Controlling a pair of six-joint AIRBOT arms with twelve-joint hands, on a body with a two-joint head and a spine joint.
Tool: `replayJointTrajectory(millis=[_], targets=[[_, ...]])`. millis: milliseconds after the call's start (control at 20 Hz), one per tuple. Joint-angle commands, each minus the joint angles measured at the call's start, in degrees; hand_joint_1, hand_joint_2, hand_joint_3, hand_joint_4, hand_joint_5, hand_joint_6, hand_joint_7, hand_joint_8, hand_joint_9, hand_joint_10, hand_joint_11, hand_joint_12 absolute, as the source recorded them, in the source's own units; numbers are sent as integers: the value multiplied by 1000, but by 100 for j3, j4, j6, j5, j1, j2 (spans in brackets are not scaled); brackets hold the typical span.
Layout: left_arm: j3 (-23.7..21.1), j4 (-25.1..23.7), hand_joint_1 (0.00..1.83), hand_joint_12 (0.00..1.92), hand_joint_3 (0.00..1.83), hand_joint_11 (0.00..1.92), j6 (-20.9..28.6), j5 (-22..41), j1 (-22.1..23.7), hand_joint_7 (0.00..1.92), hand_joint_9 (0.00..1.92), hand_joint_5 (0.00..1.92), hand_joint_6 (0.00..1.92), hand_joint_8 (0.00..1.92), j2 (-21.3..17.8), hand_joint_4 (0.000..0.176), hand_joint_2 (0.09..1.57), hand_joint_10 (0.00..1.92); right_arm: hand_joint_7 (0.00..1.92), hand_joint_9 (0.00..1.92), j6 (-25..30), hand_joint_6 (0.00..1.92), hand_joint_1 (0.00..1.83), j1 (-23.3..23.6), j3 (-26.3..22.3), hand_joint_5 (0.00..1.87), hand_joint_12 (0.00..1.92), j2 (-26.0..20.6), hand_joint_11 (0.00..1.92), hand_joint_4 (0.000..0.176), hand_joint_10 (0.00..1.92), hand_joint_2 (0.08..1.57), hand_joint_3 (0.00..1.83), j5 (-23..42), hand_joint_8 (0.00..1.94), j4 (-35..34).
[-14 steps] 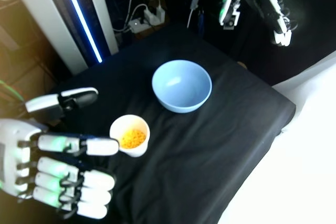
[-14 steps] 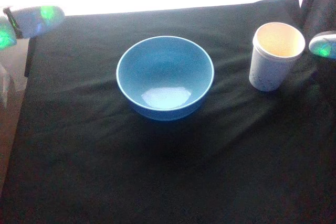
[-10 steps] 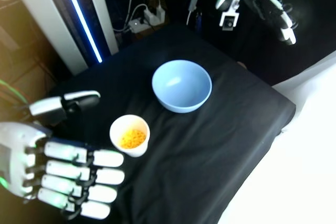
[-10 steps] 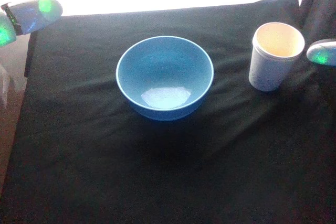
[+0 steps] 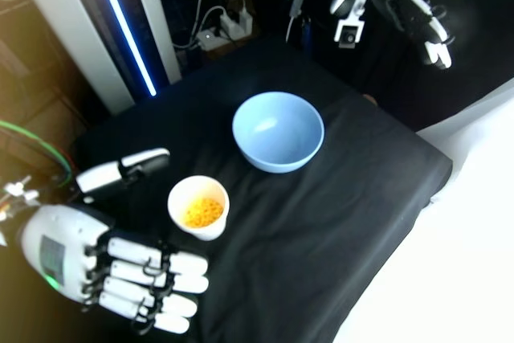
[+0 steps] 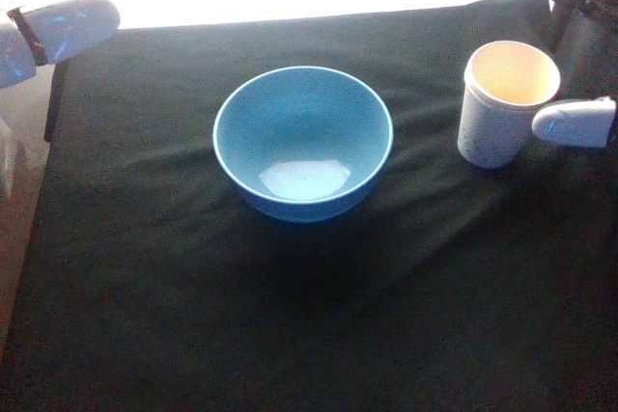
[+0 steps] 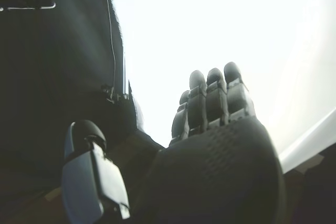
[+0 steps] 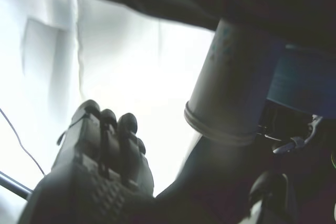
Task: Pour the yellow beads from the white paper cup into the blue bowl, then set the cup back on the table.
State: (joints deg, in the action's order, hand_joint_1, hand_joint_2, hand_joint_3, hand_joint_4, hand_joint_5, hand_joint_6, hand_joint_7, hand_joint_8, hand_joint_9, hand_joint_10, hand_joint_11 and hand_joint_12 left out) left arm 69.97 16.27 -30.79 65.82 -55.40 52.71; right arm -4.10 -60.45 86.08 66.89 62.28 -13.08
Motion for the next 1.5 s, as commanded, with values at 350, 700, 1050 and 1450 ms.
replayJointTrajectory(millis=[350, 700, 1050, 1450], targets=[[111, 45, 275, 346, 0, 0, 128, 642, 54, 315, 184, 77, 0, 0, 141, 56, 899, 0, 118, 40, -16, 0, 685, 32, 221, 0, 4, 84, 7, 137, 12, 525, 0, -20, 8, 267], [177, -1, 288, 262, 2, 0, 153, 573, 55, 337, 197, 69, 0, 3, 237, 38, 897, 2, 155, 14, -19, 2, 647, 53, 431, 10, 2, 164, 2, 174, 0, 411, 0, -400, 0, 535], [213, -16, 308, 204, 0, 0, 197, 568, 58, 368, 206, 69, 0, 2, 290, 37, 880, 0, 138, 0, -19, 1, 672, 391, 577, 5, 0, 296, 0, 167, 0, 519, 21, -615, 12, 830], [225, -37, 308, 102, 3, 1, 221, 577, 60, 370, 176, 70, 0, 4, 303, 37, 878, 4, 68, 50, -19, 1, 687, 685, 744, 67, 365, 496, 8, 64, 0, 467, 4, -959, 0, 1224]])
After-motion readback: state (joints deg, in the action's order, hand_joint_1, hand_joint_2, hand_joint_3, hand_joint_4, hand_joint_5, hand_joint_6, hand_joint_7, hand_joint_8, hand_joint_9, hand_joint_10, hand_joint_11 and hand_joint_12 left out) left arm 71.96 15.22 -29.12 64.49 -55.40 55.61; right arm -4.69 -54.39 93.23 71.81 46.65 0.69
